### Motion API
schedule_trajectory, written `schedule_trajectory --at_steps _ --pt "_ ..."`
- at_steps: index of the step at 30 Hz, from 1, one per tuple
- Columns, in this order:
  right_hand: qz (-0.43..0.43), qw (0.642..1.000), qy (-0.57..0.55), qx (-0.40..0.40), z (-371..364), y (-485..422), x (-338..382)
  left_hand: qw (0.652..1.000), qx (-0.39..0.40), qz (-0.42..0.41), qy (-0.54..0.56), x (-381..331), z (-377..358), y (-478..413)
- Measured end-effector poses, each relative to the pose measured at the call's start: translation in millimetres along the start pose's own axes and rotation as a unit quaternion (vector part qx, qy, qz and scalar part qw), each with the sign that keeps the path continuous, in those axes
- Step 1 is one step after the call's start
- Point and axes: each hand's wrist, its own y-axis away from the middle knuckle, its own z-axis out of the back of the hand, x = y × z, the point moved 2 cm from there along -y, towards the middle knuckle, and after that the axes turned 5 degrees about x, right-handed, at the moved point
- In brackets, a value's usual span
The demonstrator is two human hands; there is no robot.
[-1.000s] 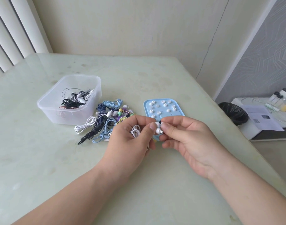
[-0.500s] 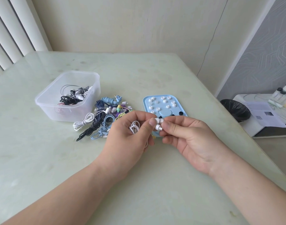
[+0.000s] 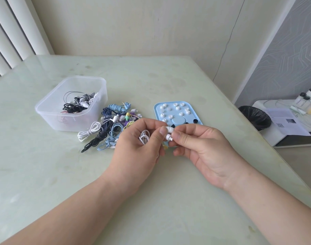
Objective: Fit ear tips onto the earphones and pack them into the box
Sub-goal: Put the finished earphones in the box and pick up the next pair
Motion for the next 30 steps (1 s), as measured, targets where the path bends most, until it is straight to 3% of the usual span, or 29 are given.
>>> schedule_trajectory --at_steps 15,23,30 --pt "0.036 0.999 -0.002 -0.034 4 -1 -1 0.999 0.006 0.0 0.031 -1 1 -1" --pt "0.084 0.993 0.071 -0.046 3 0 0 0.991 0.054 0.052 0.111 -6 2 -1" --pt "0.097 0.986 0.111 -0.083 1 -4 9 0.974 0.03 0.087 0.208 -10 6 -3"
